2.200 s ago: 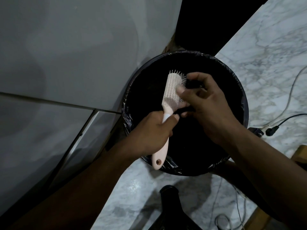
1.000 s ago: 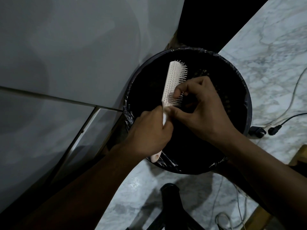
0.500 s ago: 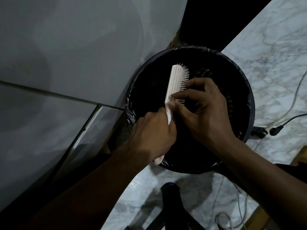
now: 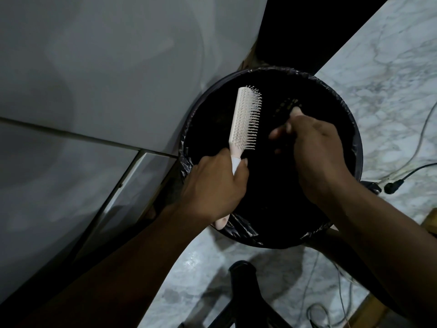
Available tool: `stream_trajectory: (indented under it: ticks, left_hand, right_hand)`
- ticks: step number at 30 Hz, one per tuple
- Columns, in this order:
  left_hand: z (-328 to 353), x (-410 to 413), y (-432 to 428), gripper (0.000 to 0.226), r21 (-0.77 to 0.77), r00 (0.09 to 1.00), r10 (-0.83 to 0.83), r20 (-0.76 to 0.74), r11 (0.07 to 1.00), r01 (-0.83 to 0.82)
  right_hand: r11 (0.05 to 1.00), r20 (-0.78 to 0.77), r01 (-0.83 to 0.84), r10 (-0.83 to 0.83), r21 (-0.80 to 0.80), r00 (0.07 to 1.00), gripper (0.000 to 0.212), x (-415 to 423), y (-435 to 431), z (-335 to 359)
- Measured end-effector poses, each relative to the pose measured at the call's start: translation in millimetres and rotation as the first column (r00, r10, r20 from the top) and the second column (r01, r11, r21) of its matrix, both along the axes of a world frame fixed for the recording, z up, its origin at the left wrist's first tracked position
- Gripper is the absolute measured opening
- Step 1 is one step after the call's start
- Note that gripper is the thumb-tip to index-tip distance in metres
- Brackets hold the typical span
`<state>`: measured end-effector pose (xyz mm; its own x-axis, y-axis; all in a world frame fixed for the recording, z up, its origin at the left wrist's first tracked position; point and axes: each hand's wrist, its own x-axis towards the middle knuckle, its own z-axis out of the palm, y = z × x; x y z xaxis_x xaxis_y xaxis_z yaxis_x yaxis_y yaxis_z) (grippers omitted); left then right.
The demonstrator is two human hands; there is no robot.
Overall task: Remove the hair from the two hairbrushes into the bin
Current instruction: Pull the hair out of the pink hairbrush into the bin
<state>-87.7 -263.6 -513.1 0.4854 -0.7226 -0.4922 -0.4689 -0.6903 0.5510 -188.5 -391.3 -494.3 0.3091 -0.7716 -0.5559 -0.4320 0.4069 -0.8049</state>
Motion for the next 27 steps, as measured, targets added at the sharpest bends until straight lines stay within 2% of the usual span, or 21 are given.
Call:
stream_trajectory:
  ticks: [2, 5, 8, 11, 15, 16, 19, 23, 27]
  left_hand:
    - [-1.9, 0.2, 0.6, 0.033, -0.007, 1.000, 0.003, -0.004, 1.000, -0.003]
    - [-4.0, -0.5, 1.2, 0.034, -0.008, 1.000, 0.001, 0.000, 1.000, -0.001]
    - [-3.7, -1.3, 1.1, 0.033, -0.029, 1.000, -0.006, -0.029, 1.000, 0.006]
    - [-1.9, -3.1, -0.8, 0.029, -0.083, 0.984, -0.022, -0.176, 0.996, 0.008]
    - [-3.0, -2.4, -3.6, 0.034, -0.169, 0.962, 0.000, -0.273, 0.984, -0.047]
    - [-3.3, -2.2, -3.7, 0.034, -0.180, 0.959, -0.001, -0.284, 0.982, -0.053]
    - [-4.8, -0.6, -3.8, 0.036, -0.196, 0.956, -0.001, -0.292, 0.979, -0.059]
    - [-6.2, 0.5, -4.5, 0.040, -0.231, 0.950, 0.009, -0.312, 0.969, -0.085]
    - [-10.0, 1.2, -1.6, 0.041, -0.191, 0.960, 0.023, -0.280, 0.978, -0.079]
  right_hand:
    - [0.999, -0.029, 0.029, -0.028, 0.019, 0.999, 0.050, -1.5, -1.3, -0.8]
    - [0.998, 0.020, -0.022, 0.021, 0.056, 1.000, 0.019, 0.7, 0.5, -5.4]
    - [0.970, 0.114, -0.058, 0.031, 0.238, 0.993, 0.035, 3.3, 4.1, -10.1]
    - [0.962, 0.161, -0.075, 0.033, 0.262, 0.986, 0.052, 4.7, 9.3, -10.0]
    - [0.985, 0.187, -0.039, 0.007, 0.167, 0.982, 0.023, 3.2, 5.5, -7.3]
    - [0.989, 0.188, -0.039, 0.011, 0.145, 0.982, 0.021, 2.6, 4.7, -7.6]
    - [0.992, 0.189, -0.042, 0.019, 0.117, 0.982, 0.023, 1.6, 5.7, -10.7]
    - [0.979, 0.215, 0.024, -0.068, 0.202, 0.974, 0.028, 3.0, 3.1, -11.1]
    - [0.973, 0.052, 0.136, -0.148, 0.185, 0.988, 0.043, 0.8, -4.0, -12.1]
